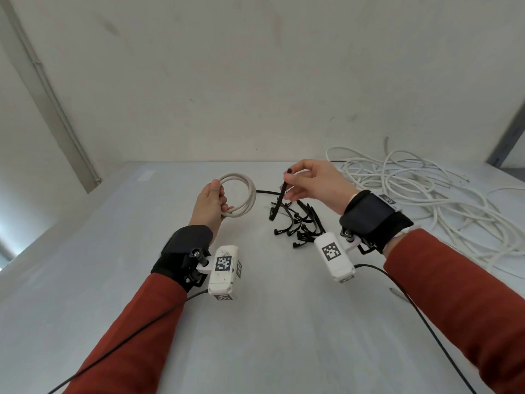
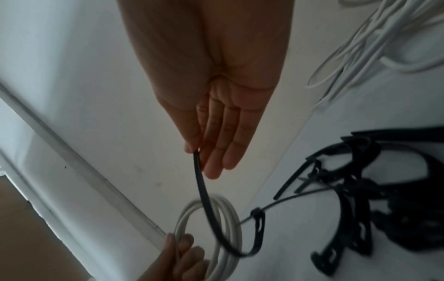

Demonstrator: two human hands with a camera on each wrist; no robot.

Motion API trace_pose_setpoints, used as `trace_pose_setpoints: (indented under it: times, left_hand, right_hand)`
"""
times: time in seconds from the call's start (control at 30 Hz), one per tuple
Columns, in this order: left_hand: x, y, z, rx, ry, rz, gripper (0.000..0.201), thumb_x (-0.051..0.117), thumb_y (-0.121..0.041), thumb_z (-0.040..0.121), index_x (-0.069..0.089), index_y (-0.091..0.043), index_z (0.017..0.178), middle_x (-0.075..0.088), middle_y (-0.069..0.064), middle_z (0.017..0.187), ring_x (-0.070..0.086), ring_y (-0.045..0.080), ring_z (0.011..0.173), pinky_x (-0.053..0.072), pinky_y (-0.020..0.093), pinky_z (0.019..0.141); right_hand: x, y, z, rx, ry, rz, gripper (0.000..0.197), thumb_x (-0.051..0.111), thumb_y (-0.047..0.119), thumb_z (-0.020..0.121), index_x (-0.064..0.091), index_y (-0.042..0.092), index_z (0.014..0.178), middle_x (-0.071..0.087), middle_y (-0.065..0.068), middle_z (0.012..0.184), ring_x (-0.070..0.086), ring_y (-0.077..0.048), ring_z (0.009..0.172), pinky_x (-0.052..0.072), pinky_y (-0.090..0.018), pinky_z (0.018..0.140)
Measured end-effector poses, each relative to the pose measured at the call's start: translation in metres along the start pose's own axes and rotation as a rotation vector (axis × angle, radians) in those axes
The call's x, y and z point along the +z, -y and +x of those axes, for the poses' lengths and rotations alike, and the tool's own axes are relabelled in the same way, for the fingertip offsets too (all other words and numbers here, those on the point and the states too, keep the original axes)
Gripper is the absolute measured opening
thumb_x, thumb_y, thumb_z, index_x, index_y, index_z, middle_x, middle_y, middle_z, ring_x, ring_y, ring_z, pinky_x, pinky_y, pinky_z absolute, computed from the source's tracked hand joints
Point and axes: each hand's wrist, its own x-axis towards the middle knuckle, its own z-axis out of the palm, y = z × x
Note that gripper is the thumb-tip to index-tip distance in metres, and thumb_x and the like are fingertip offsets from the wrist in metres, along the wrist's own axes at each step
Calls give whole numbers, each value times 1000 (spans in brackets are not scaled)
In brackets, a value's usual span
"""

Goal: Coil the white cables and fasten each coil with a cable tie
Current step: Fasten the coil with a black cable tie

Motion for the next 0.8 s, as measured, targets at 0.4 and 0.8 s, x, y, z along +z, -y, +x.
trace_pose_setpoints:
  times: [0.4, 0.8]
  left_hand:
    - [-13, 6, 5, -13, 2, -55, 36, 29, -31, 104, 41, -16, 74, 29, -2, 60, 31, 9, 48, 38, 26, 62]
    - [-16, 6, 6, -2, -22, -50, 35, 29, -30, 104, 40, -16, 73, 29, -3, 58, 31, 7, 43, 36, 25, 58]
  right_hand:
    - [21, -37, 12, 174, 80, -468, 14, 62, 9, 91, 55, 7, 102, 62, -7, 92, 61, -12, 53, 49, -21, 46]
    - [60, -17, -24, -218, 489, -1394, 32, 69, 47, 80, 69, 14, 83, 67, 2, 77, 57, -16, 67, 51, -30, 70]
